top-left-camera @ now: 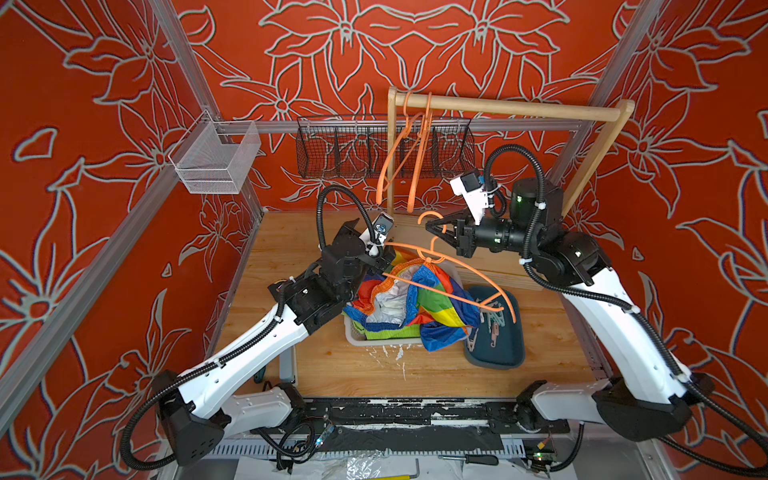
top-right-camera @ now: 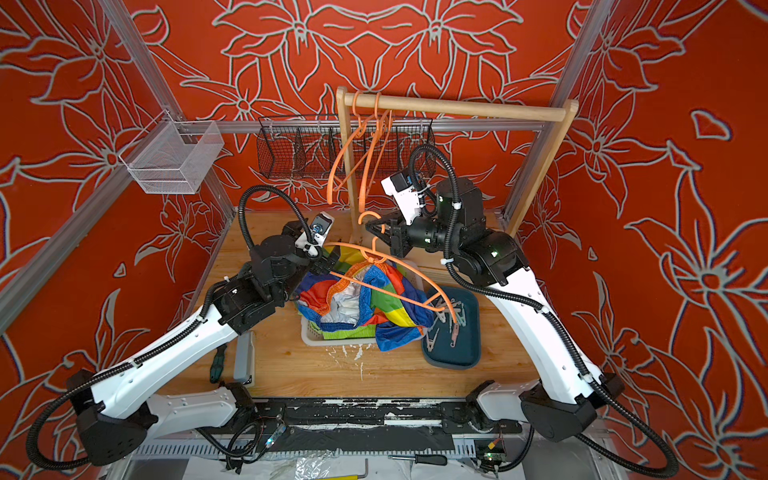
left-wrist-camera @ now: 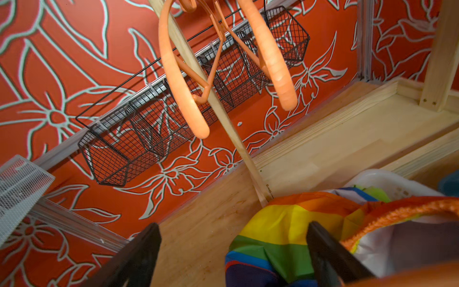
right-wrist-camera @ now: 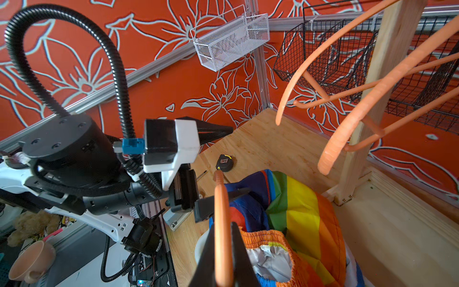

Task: Remove the clothespins securing shorts to the hanger
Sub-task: Adjust the hanger.

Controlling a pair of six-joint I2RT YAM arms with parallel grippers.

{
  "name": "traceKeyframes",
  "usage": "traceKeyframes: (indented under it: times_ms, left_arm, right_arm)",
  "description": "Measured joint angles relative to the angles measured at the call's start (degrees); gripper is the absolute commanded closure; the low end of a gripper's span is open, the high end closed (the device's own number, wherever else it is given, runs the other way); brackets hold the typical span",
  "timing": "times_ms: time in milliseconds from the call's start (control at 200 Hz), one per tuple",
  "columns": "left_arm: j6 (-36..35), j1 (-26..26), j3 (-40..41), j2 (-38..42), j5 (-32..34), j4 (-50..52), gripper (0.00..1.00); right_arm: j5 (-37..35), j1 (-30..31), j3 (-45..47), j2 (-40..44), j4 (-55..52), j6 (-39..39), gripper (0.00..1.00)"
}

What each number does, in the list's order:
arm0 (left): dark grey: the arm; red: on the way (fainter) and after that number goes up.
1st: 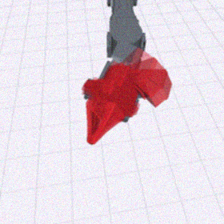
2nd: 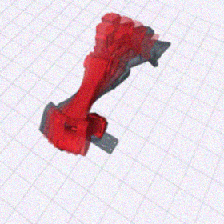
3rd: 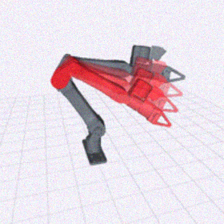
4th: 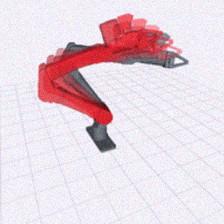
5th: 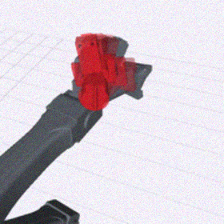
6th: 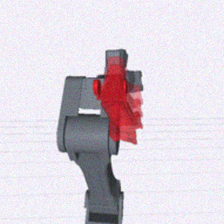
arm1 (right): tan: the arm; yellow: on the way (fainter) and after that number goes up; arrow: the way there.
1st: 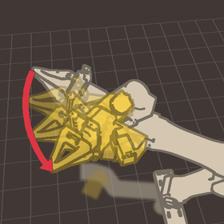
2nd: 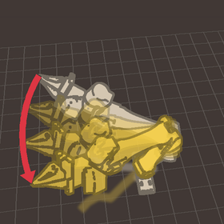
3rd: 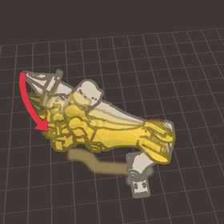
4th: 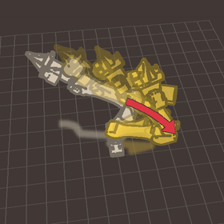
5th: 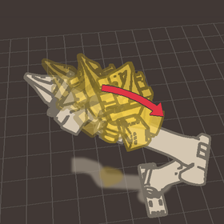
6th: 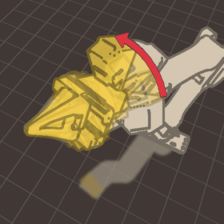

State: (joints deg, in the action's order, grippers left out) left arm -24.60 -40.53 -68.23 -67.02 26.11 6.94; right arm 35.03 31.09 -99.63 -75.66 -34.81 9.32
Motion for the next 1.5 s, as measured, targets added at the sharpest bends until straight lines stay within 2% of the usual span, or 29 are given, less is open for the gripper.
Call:
traceKeyframes:
  times_ms: [45,120,270,320,566,656,716,816,901,1116,1316,1411,1502]
  left_arm:
    - [-0.1,0.4,0.0,0.0,-0.9,-0.1,0.3]
    - [0.3,0.9,0.5,0.1,-2.4,-0.6,0.41]
    - [-0.4,2.0,2.5,0.3,-4.8,-0.7,0.9]
    - [-0.7,2.3,3.3,0.4,-5.7,0.2,1.0]
    - [-2.5,3.1,6.2,1.3,-8.7,-0.7,1.0]
    - [-2.6,3.6,7.1,1.7,-9.3,-1.6,1.0]
    - [-2.3,4.5,7.7,1.9,-9.0,-1.9,1.0]
    - [-2.2,5.7,8.3,2.1,-8.2,-2.6,1.0]
    - [-2.0,6.0,8.4,2.1,-8.1,-3.3,1.0]
    - [-1.6,6.2,8.4,2.8,-8.2,-4.1,1.0]
    - [-1.1,7.0,8.4,3.3,-8.5,-4.5,1.0]
    - [-0.9,7.5,8.4,3.3,-8.9,-4.5,1.0]
    - [-0.9,7.9,8.4,3.3,-9.2,-4.5,1.0]
  right_arm:
    - [0.1,0.0,0.0,-0.1,0.2,0.1,1.0]
    - [0.3,0.0,0.0,-0.3,0.8,0.3,1.0]
    - [0.9,0.0,-0.6,-1.6,1.4,0.7,1.0]
    - [1.0,0.0,-0.9,-2.1,2.7,0.8,1.0]
    - [1.0,0.1,-1.8,-3.3,3.0,1.1,0.99]
    - [0.9,0.2,-3.0,-3.7,1.1,0.6,0.68]
    - [0.3,0.0,-4.3,-3.7,-0.7,-0.6,0.5]
    - [-1.4,-0.6,-7.4,-3.5,-4.2,-2.6,0.34]
    - [-2.3,-1.8,-9.4,-2.5,-7.0,-4.0,0.27]
    - [-3.3,-8.5,-10.9,1.6,-14.1,-6.7,0.27]
    - [-2.6,-10.5,-9.9,3.9,-19.0,-8.6,0.29]
    - [-1.9,-10.5,-9.3,4.2,-20.3,-9.1,0.39]
    - [-1.3,-10.5,-9.1,4.2,-21.1,-9.9,0.58]
